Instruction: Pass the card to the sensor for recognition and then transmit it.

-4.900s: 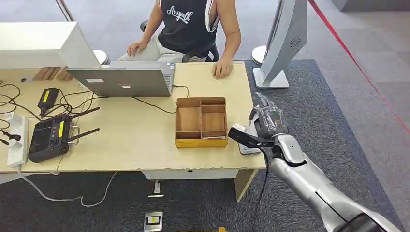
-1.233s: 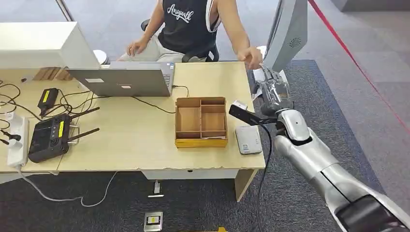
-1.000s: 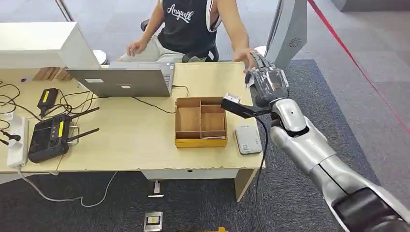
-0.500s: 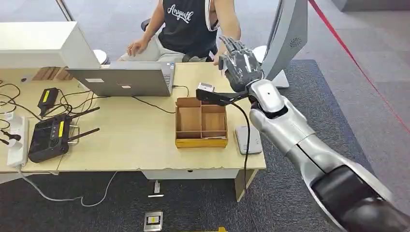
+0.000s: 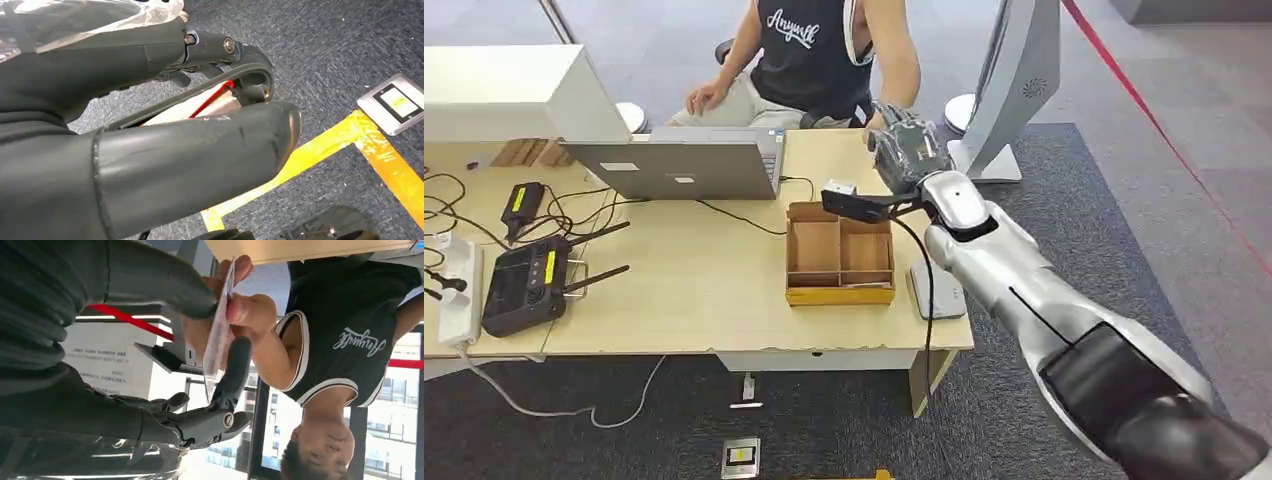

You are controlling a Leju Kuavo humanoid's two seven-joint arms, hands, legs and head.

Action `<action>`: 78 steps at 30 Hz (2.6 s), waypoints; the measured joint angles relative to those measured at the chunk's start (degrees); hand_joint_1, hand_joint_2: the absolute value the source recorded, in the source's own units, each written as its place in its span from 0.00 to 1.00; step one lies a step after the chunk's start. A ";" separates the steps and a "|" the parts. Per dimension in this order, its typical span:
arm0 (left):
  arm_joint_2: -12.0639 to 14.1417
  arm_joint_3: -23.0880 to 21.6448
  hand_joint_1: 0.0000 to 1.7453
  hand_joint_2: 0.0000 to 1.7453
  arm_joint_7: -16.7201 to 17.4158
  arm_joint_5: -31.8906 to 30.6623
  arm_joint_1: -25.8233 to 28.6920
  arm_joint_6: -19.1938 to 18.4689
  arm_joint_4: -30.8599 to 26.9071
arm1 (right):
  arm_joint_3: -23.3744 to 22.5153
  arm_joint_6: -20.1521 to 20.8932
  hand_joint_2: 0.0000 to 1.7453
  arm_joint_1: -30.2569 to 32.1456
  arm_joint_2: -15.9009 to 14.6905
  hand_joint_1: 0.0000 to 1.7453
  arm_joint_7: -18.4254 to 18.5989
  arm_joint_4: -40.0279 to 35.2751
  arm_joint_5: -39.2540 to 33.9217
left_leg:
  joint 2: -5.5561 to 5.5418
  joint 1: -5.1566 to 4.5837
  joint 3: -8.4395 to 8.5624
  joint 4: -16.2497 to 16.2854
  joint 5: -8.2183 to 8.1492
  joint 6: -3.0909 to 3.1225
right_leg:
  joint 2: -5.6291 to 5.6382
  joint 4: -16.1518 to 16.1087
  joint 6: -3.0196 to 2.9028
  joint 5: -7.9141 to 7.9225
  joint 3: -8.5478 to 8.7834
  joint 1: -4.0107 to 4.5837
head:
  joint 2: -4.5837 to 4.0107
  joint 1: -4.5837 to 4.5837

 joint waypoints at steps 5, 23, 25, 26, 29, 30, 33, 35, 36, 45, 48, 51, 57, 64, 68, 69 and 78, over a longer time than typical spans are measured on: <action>0.00 0.00 0.00 0.00 0.02 -0.02 0.01 0.00 0.00 | 0.63 -1.14 0.00 -0.13 0.55 0.00 0.02 1.55 -0.24 | 0.01 0.00 -0.01 0.00 0.00 0.00 | 0.00 0.00 0.00 0.00 -0.01 0.00 | 0.00 0.02; 0.04 0.09 0.00 0.00 -0.04 1.20 0.16 0.55 0.00 | -1.01 -4.50 0.00 0.44 0.42 0.00 -4.88 0.63 -16.51 | 0.02 0.00 0.01 0.00 0.00 0.00 | 0.00 0.00 0.00 0.00 -0.01 0.00 | 0.00 0.00; 0.04 0.13 0.00 0.00 -0.22 1.64 0.20 0.57 0.00 | -1.86 -2.89 0.00 1.58 0.07 0.00 -5.05 -2.00 -20.08 | 0.02 0.00 0.01 0.00 0.00 0.00 | 0.00 0.00 0.00 0.00 -0.01 0.00 | 0.00 0.00; 0.04 0.15 0.00 0.00 -0.28 1.81 0.22 0.57 0.00 | -2.08 -2.32 0.00 2.20 -0.24 0.00 -5.01 -3.30 -20.96 | 0.01 0.00 0.02 0.01 0.00 0.00 | 0.00 0.00 0.00 0.00 -0.02 0.00 | 0.00 0.02; -0.02 0.24 0.00 0.00 -0.61 2.49 0.36 0.96 0.02 | -2.58 -1.03 0.00 4.35 -1.72 0.00 -4.42 -8.27 -22.64 | 0.01 0.00 0.02 0.01 0.00 0.00 | 0.00 -0.02 0.00 0.00 -0.02 0.00 | 0.00 0.00; -0.04 0.30 0.00 0.00 -0.66 2.66 0.39 1.07 0.02 | -2.77 -0.59 0.00 5.34 -2.38 0.00 -3.89 -10.17 -22.99 | 0.00 0.00 0.02 0.01 0.00 0.00 | 0.00 -0.03 0.00 0.00 0.00 0.00 | 0.00 0.00; -0.15 0.70 0.00 0.00 -0.70 3.10 0.60 1.62 0.02 | -3.04 0.74 0.00 8.70 -4.61 0.00 -2.86 -16.35 -23.43 | 0.02 -0.01 0.02 0.01 -0.01 0.00 | 0.02 -0.04 0.00 0.00 -0.01 -0.01 | 0.00 0.02; -0.20 0.96 0.00 0.00 -0.70 3.41 0.61 1.92 0.02 | -3.17 1.55 0.00 10.80 -6.03 0.00 -2.38 -20.01 -23.34 | 0.04 -0.01 0.02 0.01 -0.01 0.00 | 0.03 -0.04 0.00 0.00 -0.01 -0.01 | 0.00 0.02; -0.24 1.16 0.00 0.00 -0.70 3.61 0.62 2.03 0.04 | -3.17 2.01 0.00 11.94 -6.84 0.00 -2.01 -22.13 -22.97 | 0.03 -0.01 0.02 0.01 -0.01 0.00 | 0.03 -0.05 0.00 0.00 -0.02 -0.01 | 0.00 0.02; -0.46 1.64 0.00 0.00 -0.70 3.96 0.73 2.45 0.11 | -3.17 5.98 1.00 20.33 -12.35 0.00 1.09 -36.54 -18.10 | 0.04 0.00 0.02 0.00 -0.02 0.00 | 0.03 -0.05 0.00 0.00 -0.02 0.00 | 0.00 0.00; -0.48 1.66 0.00 0.00 -0.70 3.96 0.73 2.43 0.15 | -3.12 7.08 1.00 23.18 -13.38 0.00 1.57 -39.88 -17.70 | 0.04 0.00 0.00 0.00 -0.02 0.00 | 0.03 -0.05 0.00 -0.01 -0.01 0.00 | 0.00 0.02; -0.50 1.66 0.00 0.00 -0.61 3.85 0.71 2.40 0.20 | -3.06 7.91 1.00 25.70 -13.81 0.00 1.81 -42.29 -17.97 | 0.04 0.00 0.00 0.00 -0.02 0.00 | 0.03 -0.04 0.00 -0.01 -0.02 0.00 | 0.00 0.00; -0.61 1.66 0.00 0.00 -0.61 3.58 0.66 2.25 0.31 | -1.83 9.77 1.00 28.88 -13.48 0.00 1.38 -43.71 -19.58 | 0.04 0.00 -0.02 -0.01 -0.02 0.00 | 0.03 -0.04 0.00 -0.01 -0.02 0.00 | 0.00 0.00; -0.66 1.66 0.00 0.00 -0.55 3.72 0.60 2.01 0.48 | -0.30 9.75 1.00 30.18 -12.24 0.00 1.22 -43.95 -18.20 | 0.04 0.00 -0.02 -0.02 -0.02 0.00 | 0.03 -0.04 0.00 -0.01 -0.02 0.00 | 0.00 0.02; -0.66 1.73 0.00 0.00 -0.35 3.78 0.59 1.90 0.55 | 0.66 9.31 1.00 30.26 -11.37 0.00 1.60 -43.49 -17.33 | 0.04 0.00 -0.02 -0.02 -0.02 0.00 | 0.03 -0.04 0.00 -0.01 -0.02 0.00 | 0.00 0.02; -0.68 1.79 0.00 0.00 -0.31 3.80 0.60 1.90 0.57 | 0.88 9.13 1.00 30.23 -11.17 0.00 1.68 -43.25 -17.09 | 0.04 0.01 -0.02 -0.02 -0.02 0.00 | 0.03 -0.04 0.00 -0.01 -0.02 0.00 | 0.00 0.02; -0.68 2.08 0.00 0.00 0.02 3.61 0.59 1.70 0.59 | 1.82 7.39 1.00 29.66 -10.29 0.00 3.06 -41.11 -14.66 | 0.04 0.00 -0.02 -0.01 -0.02 0.00 | 0.03 -0.04 0.00 -0.01 -0.02 0.00 | 0.00 0.02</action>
